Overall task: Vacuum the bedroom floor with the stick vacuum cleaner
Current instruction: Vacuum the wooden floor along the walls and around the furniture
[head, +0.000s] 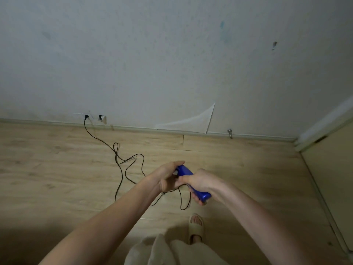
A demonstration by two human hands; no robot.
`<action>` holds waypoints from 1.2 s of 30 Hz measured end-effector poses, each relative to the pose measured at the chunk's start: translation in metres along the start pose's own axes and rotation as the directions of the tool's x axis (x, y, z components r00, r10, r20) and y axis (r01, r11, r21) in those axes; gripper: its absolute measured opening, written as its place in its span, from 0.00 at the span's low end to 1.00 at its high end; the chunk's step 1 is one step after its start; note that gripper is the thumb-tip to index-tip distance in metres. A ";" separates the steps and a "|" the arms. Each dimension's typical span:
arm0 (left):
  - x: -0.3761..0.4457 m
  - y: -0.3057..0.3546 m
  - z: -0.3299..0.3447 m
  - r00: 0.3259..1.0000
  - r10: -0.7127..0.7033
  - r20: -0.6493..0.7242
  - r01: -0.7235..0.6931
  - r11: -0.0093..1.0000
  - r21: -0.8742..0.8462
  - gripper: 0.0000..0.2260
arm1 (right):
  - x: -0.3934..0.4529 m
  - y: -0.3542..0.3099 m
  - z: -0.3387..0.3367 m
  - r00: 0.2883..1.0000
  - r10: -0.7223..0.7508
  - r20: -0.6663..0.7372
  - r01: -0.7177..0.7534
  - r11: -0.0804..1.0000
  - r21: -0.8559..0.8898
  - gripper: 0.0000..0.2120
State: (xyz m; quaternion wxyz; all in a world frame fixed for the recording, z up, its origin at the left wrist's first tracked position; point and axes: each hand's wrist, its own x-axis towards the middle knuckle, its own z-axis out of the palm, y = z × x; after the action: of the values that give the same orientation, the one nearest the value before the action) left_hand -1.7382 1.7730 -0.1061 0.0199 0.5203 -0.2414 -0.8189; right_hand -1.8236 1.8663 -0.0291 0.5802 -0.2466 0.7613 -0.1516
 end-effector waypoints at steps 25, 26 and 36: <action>0.093 0.001 -0.005 0.994 0.090 -0.058 -0.103 0.957 -0.272 0.08 | 0.125 0.054 0.001 0.994 0.068 0.088 -0.085 0.974 0.210 0.06; 0.097 0.000 -0.003 0.994 0.092 -0.054 -0.104 0.949 -0.298 0.09 | 0.128 0.056 0.000 0.995 0.071 0.074 -0.084 0.977 0.196 0.06; 0.121 0.010 0.024 0.980 0.133 -0.150 -0.173 0.937 -0.304 0.11 | 0.133 0.053 -0.037 0.995 -0.100 0.008 0.100 0.995 -0.010 0.16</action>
State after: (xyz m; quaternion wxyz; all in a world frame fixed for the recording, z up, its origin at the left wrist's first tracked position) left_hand -1.8171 1.7384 -0.1956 0.1819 0.5410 -0.1453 -0.8081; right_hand -1.8974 1.8345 -0.1538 0.5734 -0.2880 0.7466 -0.1756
